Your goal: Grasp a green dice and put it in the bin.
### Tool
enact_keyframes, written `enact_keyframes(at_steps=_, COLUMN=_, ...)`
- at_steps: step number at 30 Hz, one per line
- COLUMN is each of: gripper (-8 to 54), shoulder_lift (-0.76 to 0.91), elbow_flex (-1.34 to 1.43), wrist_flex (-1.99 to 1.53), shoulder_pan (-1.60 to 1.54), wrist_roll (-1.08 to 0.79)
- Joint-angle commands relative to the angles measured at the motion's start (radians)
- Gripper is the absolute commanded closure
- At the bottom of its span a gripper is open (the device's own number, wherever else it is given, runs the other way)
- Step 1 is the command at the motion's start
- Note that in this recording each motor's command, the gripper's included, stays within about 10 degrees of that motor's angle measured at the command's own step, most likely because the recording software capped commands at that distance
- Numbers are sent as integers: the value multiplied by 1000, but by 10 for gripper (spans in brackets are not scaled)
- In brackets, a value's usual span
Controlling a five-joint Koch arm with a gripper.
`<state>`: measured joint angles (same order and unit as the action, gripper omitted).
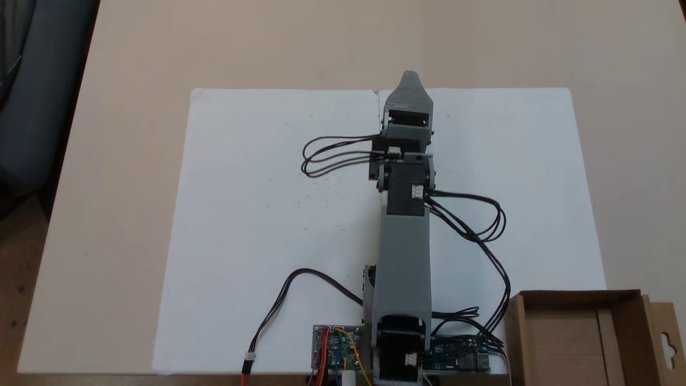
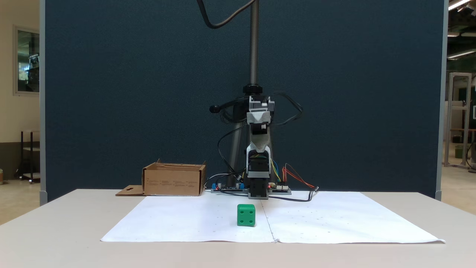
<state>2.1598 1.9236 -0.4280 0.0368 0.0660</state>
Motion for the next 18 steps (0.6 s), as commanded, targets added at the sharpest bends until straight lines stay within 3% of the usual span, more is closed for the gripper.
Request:
enact_keyframes(at_steps=1, gripper=4, shoulder_lift=-72, elbow_flex=-110, wrist_flex=-164, shoulder_pan=9, wrist_roll=21)
enact_keyframes(at_steps=12, gripper=-33, shoulder_lift=-258, elbow_flex=-311, wrist_flex=-722, shoulder_pan=15, wrist_roll=20)
enact_keyframes(at_steps=18, gripper=-49, shoulder_lift=-285, elbow_flex=-368, wrist_flex=-756, shoulder_pan=15, wrist_roll=-55)
